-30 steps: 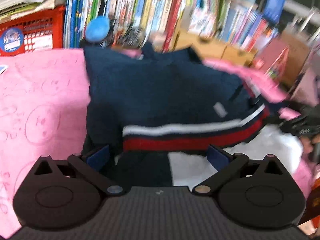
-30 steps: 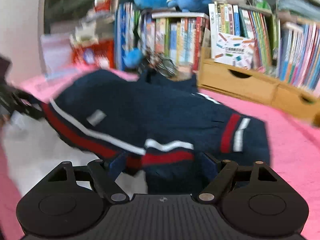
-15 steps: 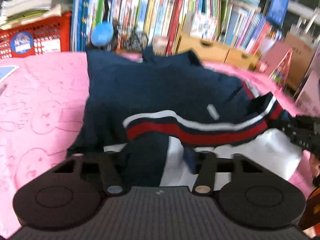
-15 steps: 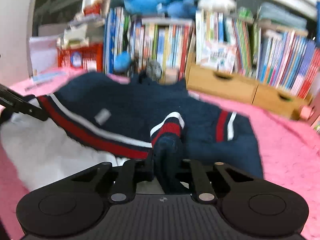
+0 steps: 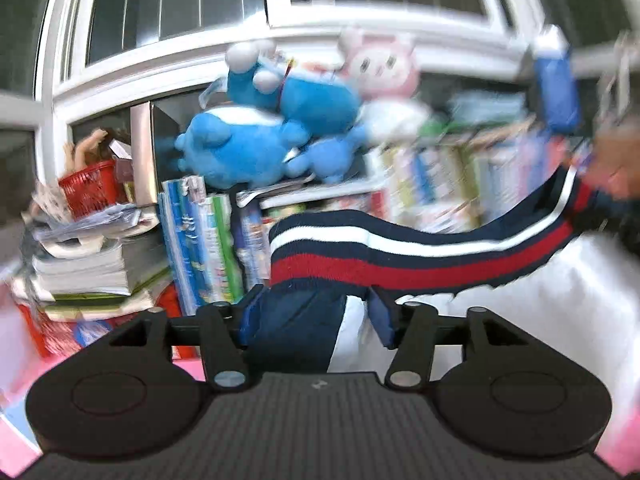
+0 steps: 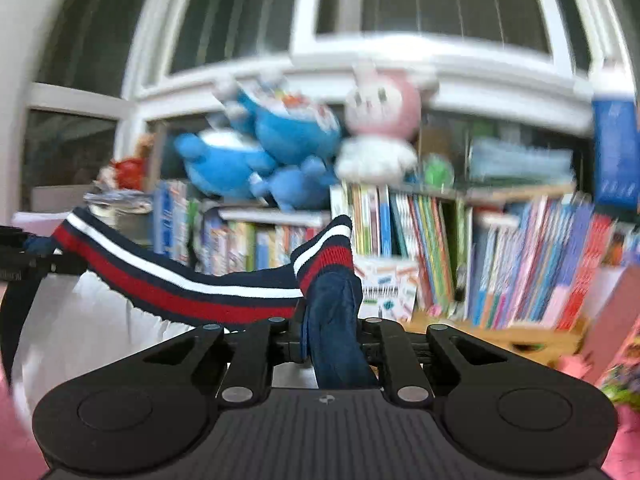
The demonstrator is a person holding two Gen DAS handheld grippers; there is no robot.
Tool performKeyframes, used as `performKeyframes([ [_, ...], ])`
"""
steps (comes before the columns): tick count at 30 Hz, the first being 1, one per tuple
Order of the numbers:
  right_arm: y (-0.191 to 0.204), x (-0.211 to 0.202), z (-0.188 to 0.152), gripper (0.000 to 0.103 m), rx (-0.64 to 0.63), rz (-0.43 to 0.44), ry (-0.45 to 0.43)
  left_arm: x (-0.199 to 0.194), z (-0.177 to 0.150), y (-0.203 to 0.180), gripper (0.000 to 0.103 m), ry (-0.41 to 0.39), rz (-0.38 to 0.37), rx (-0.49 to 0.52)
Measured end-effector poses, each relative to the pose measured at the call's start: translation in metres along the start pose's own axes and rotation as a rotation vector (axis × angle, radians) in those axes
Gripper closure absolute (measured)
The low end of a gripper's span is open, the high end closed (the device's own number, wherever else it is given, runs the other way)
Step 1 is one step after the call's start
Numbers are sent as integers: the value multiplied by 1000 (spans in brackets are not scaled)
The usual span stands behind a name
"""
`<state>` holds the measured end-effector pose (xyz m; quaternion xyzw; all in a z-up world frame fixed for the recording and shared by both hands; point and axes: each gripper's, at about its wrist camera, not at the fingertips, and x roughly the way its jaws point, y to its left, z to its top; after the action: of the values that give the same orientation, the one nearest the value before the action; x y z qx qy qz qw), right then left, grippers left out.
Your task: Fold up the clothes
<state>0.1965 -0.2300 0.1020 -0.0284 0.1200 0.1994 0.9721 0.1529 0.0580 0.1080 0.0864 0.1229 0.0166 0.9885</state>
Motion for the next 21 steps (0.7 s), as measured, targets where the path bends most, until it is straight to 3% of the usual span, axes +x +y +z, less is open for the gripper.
performKeyframes([
  [4,-18,90,-30,85,88,-23,146,94,-36,5,48,224,19,-36],
  [6,-21,128,-52,85,122,-49,240,114,-53,6,51,265,40,-34],
  [9,-19,163,-84,83,111,-84,333,145,-79,7,47,325,72,-29],
  [15,-25,184,-107,75,147,-90,389,158,-99,-2,31,342,108,31],
  [20,-45,188,-108,72,273,-45,408,166,-101,13,5,394,124,-64],
  [21,-45,186,-107,66,269,-49,408,166,-102,16,0,404,129,-85],
])
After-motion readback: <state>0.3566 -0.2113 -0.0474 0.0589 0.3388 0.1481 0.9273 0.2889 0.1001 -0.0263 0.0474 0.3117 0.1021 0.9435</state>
